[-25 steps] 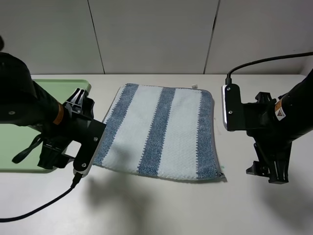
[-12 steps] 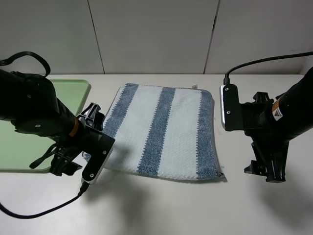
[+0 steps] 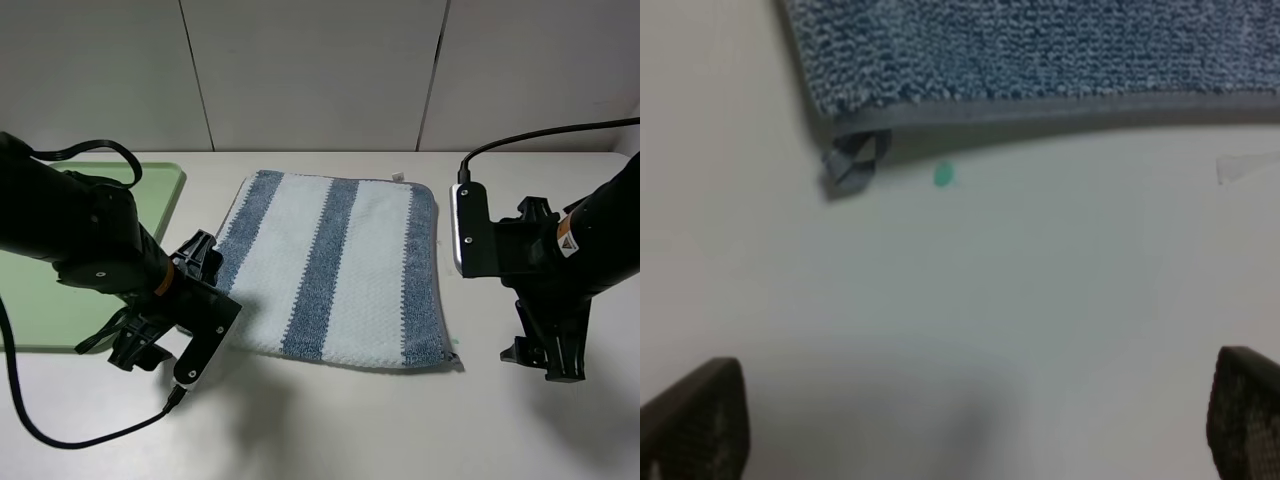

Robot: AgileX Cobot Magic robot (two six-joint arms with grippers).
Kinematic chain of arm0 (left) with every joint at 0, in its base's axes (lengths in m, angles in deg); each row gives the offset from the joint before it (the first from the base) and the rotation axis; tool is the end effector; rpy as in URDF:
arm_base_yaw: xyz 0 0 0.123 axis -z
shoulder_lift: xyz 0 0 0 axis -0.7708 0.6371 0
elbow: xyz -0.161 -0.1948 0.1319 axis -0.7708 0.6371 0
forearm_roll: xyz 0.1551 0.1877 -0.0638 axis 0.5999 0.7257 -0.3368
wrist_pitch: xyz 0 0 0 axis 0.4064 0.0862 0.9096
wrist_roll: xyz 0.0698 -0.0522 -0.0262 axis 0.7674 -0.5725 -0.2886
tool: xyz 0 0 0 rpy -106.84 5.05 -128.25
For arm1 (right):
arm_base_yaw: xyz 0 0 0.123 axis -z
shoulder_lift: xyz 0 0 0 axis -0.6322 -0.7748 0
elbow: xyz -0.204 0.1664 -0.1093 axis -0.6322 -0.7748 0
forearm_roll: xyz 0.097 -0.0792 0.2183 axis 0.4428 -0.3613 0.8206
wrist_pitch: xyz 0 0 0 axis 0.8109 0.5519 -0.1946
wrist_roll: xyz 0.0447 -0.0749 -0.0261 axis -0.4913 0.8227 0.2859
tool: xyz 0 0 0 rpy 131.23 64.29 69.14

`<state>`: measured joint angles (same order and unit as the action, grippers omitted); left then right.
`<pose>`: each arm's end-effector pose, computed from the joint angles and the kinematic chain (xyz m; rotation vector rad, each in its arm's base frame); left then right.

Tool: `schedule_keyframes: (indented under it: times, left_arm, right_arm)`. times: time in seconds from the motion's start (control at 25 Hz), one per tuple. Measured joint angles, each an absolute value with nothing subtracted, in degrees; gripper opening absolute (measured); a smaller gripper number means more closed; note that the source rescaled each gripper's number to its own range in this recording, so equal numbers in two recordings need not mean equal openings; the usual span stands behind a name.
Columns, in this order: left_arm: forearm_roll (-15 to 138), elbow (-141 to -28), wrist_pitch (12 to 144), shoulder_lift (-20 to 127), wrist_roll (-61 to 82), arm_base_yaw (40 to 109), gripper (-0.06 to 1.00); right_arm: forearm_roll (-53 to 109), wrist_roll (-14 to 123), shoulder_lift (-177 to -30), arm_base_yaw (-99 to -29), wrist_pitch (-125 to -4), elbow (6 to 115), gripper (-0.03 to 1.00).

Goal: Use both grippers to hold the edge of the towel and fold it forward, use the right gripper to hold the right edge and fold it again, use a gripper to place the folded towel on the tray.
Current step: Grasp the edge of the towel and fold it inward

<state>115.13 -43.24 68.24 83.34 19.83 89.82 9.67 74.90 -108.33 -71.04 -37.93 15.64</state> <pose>0.2229 -0.1652 0.0990 2.4760 1.4159 0.3844 0.1901 0.1067 0.1854 -1.8849 2.1478 -0.2205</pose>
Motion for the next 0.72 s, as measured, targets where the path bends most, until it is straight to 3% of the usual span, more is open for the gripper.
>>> schedule_keyframes:
  times: [0.72]
  left_arm:
    - [117.1,-43.6,69.8,84.5,20.3,89.8,0.89]
  right_arm:
    - [9.7,74.9,-108.3,-71.0,-39.1,15.6,1.00]
